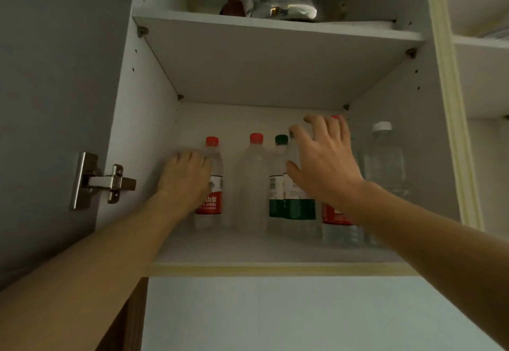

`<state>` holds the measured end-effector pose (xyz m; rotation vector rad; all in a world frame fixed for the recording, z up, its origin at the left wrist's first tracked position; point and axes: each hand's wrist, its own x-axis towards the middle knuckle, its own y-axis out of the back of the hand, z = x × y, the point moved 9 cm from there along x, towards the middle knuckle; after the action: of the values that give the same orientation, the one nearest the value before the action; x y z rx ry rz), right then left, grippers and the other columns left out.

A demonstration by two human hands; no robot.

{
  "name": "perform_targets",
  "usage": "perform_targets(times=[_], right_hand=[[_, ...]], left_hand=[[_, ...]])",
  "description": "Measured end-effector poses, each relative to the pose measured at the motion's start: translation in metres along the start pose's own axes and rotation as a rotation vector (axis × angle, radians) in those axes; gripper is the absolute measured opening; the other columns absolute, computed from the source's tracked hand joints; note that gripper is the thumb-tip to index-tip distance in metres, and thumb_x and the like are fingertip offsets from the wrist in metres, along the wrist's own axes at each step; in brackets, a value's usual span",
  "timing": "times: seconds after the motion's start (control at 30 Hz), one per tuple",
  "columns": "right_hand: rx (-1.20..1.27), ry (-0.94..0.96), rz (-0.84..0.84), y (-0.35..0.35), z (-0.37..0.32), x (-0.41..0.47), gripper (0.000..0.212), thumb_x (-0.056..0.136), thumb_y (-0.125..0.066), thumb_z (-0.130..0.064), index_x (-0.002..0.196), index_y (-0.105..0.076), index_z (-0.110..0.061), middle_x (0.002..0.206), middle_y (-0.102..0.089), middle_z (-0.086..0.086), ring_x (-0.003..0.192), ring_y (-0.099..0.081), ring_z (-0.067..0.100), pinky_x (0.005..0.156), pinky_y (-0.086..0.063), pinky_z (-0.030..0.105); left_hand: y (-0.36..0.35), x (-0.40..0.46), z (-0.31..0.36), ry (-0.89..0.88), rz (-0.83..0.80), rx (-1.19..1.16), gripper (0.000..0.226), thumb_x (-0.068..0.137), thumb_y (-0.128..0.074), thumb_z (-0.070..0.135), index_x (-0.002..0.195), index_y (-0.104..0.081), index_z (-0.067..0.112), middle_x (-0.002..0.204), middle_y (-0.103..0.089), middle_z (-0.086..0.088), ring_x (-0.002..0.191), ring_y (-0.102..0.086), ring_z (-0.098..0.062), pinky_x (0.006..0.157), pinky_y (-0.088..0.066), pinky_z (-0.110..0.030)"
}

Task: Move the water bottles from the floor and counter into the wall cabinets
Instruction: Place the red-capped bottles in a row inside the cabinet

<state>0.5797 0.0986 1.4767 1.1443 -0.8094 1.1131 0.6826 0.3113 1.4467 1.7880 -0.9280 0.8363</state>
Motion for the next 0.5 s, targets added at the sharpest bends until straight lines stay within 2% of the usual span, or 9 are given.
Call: perform_targets(times=[0.13, 0.23, 0.3, 0.37, 0.43, 0.5], right_hand=[[0.053, -0.102, 0.03, 0.012, 0.041, -0.038, 0.085, 0.086, -0.067, -0.052, 0.153, -0.026, -0.022, 0.158, -0.019, 0.015, 0.146, -0.012, 0.041, 0.122, -0.006, 0.06], [0.192, -0.238, -0.007, 0.007, 0.064, -0.067, 0.091, 0.087, -0.062, -0.062, 0.156, -0.012, -0.029, 0.163, -0.005, 0.008, 0.149, -0.002, 0.036, 0.12, -0.013, 0.062], [0.32, -0.36, -0.025, 0.001, 0.077, -0.084, 0.09, 0.09, -0.058, -0.061, 0.156, -0.005, -0.032, 0.164, 0.003, 0.001, 0.151, 0.002, 0.033, 0.119, -0.018, 0.063], [0.457, -0.486, -0.029, -0.006, 0.087, -0.1, 0.086, 0.094, -0.056, -0.055, 0.155, 0.001, -0.036, 0.163, 0.006, -0.003, 0.151, 0.0, 0.034, 0.118, -0.024, 0.063], [0.606, -0.593, -0.018, -0.01, 0.094, -0.112, 0.083, 0.097, -0.056, -0.044, 0.155, 0.003, -0.037, 0.163, 0.002, -0.001, 0.151, -0.01, 0.035, 0.114, -0.035, 0.061], [0.714, -0.643, 0.021, -0.009, 0.098, -0.117, 0.081, 0.098, -0.057, -0.034, 0.156, 0.0, -0.035, 0.159, -0.011, 0.004, 0.144, -0.028, 0.035, 0.108, -0.044, 0.057]], left_hand=[[0.041, 0.003, 0.023, -0.005, 0.222, -0.453, 0.043, 0.097, -0.059, 0.035, 0.131, -0.055, 0.01, 0.128, -0.053, -0.012, 0.114, -0.051, -0.028, 0.089, -0.048, -0.041], [0.078, 0.0, 0.044, 0.037, 0.339, -0.893, 0.032, 0.1, -0.057, 0.033, 0.125, -0.058, 0.012, 0.122, -0.054, -0.005, 0.105, -0.055, -0.018, 0.084, -0.049, -0.031], [0.097, -0.001, 0.071, 0.022, 0.303, -1.121, 0.031, 0.1, -0.056, 0.039, 0.121, -0.057, 0.017, 0.116, -0.054, 0.002, 0.096, -0.057, -0.01, 0.076, -0.047, -0.021], [0.109, -0.004, 0.104, 0.002, 0.196, -1.305, 0.039, 0.098, -0.057, 0.046, 0.127, -0.054, 0.021, 0.115, -0.054, 0.006, 0.093, -0.057, -0.003, 0.073, -0.047, -0.017], [0.115, -0.007, 0.134, 0.013, 0.092, -1.44, 0.052, 0.094, -0.06, 0.052, 0.136, -0.048, 0.022, 0.121, -0.055, 0.006, 0.096, -0.058, -0.002, 0.077, -0.052, -0.022], [0.115, -0.01, 0.157, 0.059, -0.015, -1.524, 0.068, 0.09, -0.065, 0.054, 0.144, -0.04, 0.022, 0.129, -0.055, 0.003, 0.106, -0.06, -0.01, 0.087, -0.056, -0.032]])
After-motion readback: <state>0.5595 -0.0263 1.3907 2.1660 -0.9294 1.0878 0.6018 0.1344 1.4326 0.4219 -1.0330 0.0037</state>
